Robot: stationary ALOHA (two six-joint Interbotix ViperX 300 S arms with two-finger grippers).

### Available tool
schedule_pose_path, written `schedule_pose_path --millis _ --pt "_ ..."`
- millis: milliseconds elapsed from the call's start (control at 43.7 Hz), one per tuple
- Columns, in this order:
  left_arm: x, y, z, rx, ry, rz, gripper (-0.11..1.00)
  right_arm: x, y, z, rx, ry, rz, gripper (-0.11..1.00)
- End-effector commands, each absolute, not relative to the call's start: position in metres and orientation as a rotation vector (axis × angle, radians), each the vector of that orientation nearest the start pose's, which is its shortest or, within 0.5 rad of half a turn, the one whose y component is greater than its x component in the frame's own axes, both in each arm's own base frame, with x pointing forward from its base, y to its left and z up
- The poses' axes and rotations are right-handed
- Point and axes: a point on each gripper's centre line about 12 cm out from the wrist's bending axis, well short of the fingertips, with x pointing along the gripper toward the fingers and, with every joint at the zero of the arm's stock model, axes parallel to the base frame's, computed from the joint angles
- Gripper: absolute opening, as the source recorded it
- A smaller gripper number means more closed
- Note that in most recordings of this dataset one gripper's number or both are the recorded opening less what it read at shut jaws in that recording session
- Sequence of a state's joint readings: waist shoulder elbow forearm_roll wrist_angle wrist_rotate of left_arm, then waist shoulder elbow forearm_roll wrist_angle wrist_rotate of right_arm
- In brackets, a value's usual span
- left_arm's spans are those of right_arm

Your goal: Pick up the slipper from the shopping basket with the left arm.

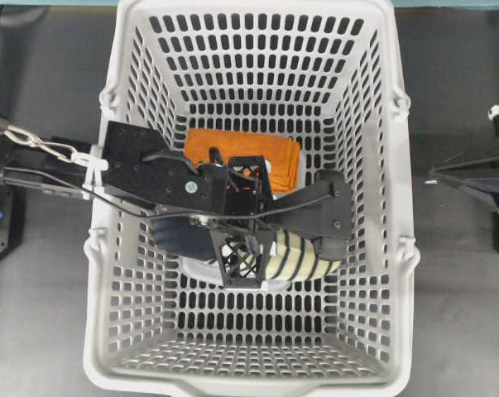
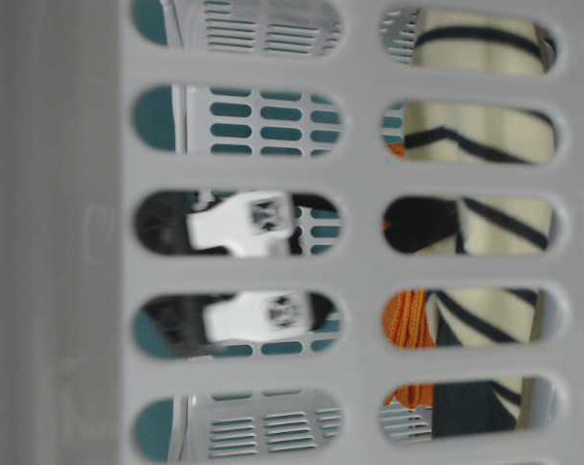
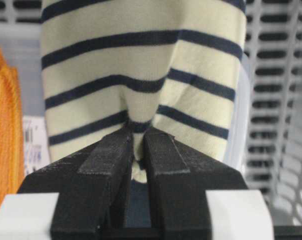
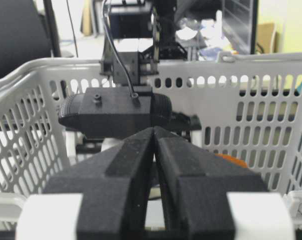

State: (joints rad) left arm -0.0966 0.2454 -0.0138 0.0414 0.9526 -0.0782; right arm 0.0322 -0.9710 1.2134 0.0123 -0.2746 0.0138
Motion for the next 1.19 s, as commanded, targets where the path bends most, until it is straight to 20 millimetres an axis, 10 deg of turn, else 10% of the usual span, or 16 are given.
schedule_pose_path --millis 0,572,1168 --pt "0.467 -0.045 0.265 0.029 1.105 -0.03 0.06 0.196 0.006 0.279 0.035 -0.036 0.029 0.0" --pt "0.462 -0.044 0.43 0.013 1.067 -0.014 0.06 0.196 0.006 0.278 0.035 -0.035 0.028 0.0" --pt "0.467 -0.042 0.42 0.018 1.211 0.003 0.06 0.196 0.006 0.277 0.035 -0.033 0.028 0.0"
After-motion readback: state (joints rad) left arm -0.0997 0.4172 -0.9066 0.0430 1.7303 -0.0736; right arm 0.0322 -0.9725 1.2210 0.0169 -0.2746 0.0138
